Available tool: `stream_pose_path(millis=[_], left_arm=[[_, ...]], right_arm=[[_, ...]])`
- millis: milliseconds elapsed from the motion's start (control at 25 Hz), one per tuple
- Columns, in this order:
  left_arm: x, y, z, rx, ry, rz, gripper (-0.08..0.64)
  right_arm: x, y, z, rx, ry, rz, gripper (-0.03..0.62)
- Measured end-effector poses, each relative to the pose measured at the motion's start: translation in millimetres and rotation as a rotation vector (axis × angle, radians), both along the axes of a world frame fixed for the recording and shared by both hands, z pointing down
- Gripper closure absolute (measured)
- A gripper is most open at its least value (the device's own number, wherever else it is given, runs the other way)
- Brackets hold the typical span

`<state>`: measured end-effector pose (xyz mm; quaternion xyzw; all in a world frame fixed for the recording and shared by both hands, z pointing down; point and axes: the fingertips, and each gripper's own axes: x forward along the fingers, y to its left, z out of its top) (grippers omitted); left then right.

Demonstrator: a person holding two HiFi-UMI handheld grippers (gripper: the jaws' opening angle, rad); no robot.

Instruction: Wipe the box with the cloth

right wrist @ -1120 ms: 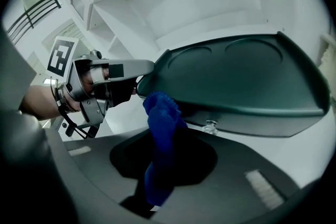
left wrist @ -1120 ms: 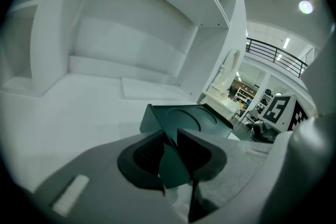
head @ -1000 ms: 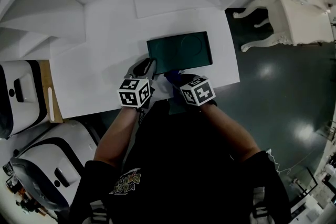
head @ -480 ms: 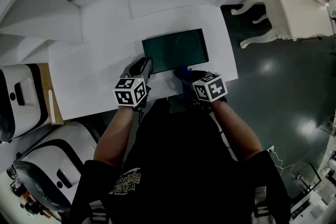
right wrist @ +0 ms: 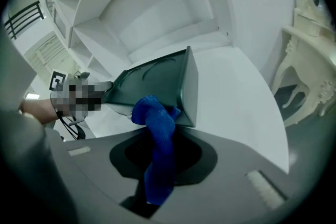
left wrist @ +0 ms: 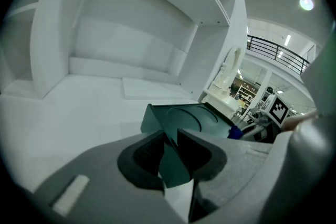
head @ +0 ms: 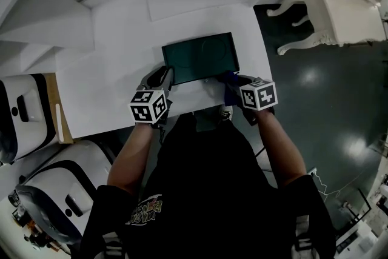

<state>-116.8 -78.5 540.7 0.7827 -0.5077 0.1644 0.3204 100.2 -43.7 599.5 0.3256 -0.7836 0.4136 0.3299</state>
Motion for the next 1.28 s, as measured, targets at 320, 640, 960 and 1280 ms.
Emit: stream_pose_path(millis=[320, 640, 960, 1280], left_arm=[[-1, -1, 0, 0.01, 0.005, -0.011, 0.472], [0, -1, -1, 0.018, -0.001, -0.031, 0.475], [-9, 2, -11, 0.057, 0.091, -0.139, 0.477], [15, 36, -63, 0.129, 0.067, -0.124, 0.558]], right_arm=[[39, -10, 3, -0.012, 0.018, 0.108, 0.492], [66, -19, 3, -0.004, 0.018, 0.171, 0.492], [76, -29, -38, 0.113, -0.106, 0.198, 0.491], [95, -37, -103, 0.27, -0.239, 0.179, 0.492]])
